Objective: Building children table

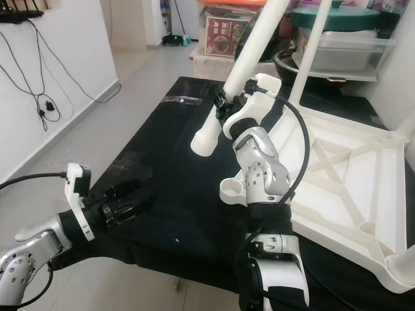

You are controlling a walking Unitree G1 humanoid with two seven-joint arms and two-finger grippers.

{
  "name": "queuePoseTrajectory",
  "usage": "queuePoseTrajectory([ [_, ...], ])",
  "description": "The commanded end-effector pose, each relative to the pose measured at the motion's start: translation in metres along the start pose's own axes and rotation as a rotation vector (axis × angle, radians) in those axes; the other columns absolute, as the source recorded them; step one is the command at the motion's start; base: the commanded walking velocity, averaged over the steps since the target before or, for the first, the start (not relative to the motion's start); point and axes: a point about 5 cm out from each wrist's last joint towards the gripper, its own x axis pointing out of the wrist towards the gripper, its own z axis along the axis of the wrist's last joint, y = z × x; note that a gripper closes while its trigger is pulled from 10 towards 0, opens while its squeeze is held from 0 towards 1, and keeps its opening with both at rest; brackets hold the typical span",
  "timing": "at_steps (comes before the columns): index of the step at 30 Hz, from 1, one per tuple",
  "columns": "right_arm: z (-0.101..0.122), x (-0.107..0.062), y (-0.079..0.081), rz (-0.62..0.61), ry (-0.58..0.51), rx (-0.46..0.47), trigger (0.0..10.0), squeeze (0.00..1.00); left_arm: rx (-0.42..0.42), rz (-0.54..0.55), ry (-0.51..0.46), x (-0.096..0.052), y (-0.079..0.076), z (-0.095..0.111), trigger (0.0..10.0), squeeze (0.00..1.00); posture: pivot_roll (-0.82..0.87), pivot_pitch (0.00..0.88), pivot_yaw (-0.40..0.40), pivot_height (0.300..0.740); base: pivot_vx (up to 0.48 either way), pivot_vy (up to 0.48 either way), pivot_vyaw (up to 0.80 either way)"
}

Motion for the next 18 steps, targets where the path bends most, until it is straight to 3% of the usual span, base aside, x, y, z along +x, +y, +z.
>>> queuePoseTrajectory([
  [1, 0.006, 0.005, 0.006, 0.011, -0.03, 0.004, 0.0, 0.0, 0.022, -0.001, 0.014, -0.002, 0.0, 0.0, 10.0, 0.0, 0.04, 0.0, -0.031, 0.74, 0.0, 0.0, 0.0],
  [5, 0.008, 0.007, 0.012, 0.03, -0.033, 0.015, 0.0, 0.0, 0.031, 0.002, 0.026, -0.004, -0.001, -0.002, 10.0, 0.0, 0.05, 0.0, -0.037, 0.74, 0.0, 0.0, 0.0],
  [6, 0.008, 0.008, 0.024, 0.106, -0.028, -0.001, 0.0, 0.0, 0.049, 0.009, 0.039, -0.005, 0.001, -0.003, 10.0, 0.0, 0.05, 0.0, -0.037, 0.74, 0.0, 0.0, 0.0],
  [7, 0.008, 0.008, 0.024, 0.106, -0.028, -0.001, 0.0, 0.0, 0.049, 0.009, 0.039, -0.005, 0.001, -0.003, 10.0, 0.0, 0.05, 0.0, -0.037, 0.74, 0.0, 0.0, 0.0],
  [9, 0.004, 0.0, 0.048, 0.307, 0.005, -0.052, 0.0, 0.0, 0.11, 0.061, 0.048, -0.005, 0.008, 0.0, 10.0, 0.0, 0.05, 0.0, -0.038, 0.74, 0.0, 0.0, 0.0],
  [12, 0.001, -0.003, 0.055, 0.366, 0.022, -0.063, 0.0, 0.0, 0.134, 0.083, 0.051, -0.004, 0.012, 0.001, 10.0, 0.0, 0.05, 0.0, -0.038, 0.74, 0.0, 0.0, 0.0],
  [13, -0.004, -0.009, 0.061, 0.425, 0.045, -0.076, 0.0, 0.0, 0.2, 0.144, 0.064, -0.002, 0.019, 0.002, 10.0, 0.0, 0.04, 0.0, -0.036, 0.74, 0.0, 0.0, 0.0],
  [14, -0.004, -0.009, 0.061, 0.425, 0.045, -0.076, 0.0, 0.0, 0.2, 0.144, 0.064, -0.002, 0.019, 0.002, 10.0, 0.0, 0.04, 0.0, -0.036, 0.74, 0.0, 0.0, 0.0],
  [15, -0.01, -0.015, 0.067, 0.473, 0.069, -0.095, 0.0, 0.0, 0.286, 0.245, 0.087, 0.001, 0.031, 0.003, 10.0, 0.0, 0.04, 0.0, -0.033, 0.74, 0.0, 0.0, 0.0],
  [16, -0.01, -0.015, 0.067, 0.473, 0.069, -0.095, 0.0, 0.0, 0.286, 0.245, 0.087, 0.001, 0.031, 0.003, 10.0, 0.0, 0.04, 0.0, -0.033, 0.74, 0.0, 0.0, 0.0],
  [17, -0.017, -0.02, 0.072, 0.512, 0.093, -0.11, 0.0, 0.0, 0.369, 0.308, 0.098, 0.005, 0.038, 0.005, 10.0, 0.0, 0.04, 0.0, -0.033, 0.74, 0.0, 0.0, 0.0],
  [18, -0.017, -0.02, 0.072, 0.512, 0.093, -0.11, 0.0, 0.0, 0.369, 0.308, 0.098, 0.005, 0.038, 0.005, 10.0, 0.0, 0.04, 0.0, -0.033, 0.74, 0.0, 0.0, 0.0],
])
